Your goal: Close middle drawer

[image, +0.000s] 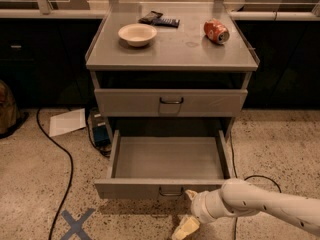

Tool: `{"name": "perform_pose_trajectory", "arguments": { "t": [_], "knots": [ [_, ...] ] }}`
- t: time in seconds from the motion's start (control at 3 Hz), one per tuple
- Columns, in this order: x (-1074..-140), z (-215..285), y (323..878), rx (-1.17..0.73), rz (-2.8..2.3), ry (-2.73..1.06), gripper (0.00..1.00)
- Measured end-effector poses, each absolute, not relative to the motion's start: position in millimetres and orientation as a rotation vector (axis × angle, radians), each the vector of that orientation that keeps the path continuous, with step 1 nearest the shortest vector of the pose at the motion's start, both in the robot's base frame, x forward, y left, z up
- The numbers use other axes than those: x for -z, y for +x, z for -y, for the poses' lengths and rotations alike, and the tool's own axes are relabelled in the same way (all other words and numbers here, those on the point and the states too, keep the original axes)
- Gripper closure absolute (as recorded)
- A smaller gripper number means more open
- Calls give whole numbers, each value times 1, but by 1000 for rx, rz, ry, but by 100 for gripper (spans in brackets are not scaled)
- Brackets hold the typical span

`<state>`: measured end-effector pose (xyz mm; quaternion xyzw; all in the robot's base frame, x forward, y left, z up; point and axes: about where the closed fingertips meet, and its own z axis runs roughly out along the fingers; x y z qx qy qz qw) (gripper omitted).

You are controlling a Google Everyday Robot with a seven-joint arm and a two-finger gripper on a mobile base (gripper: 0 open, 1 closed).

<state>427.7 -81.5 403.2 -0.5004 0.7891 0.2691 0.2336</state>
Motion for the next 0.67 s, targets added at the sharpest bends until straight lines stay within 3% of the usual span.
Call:
{"name": "perform_pose_trajectory", "arguments": {
  "t": [0.67],
  "knots": [
    [-431, 95, 490, -618, -2118, -1296, 0]
  ]
}}
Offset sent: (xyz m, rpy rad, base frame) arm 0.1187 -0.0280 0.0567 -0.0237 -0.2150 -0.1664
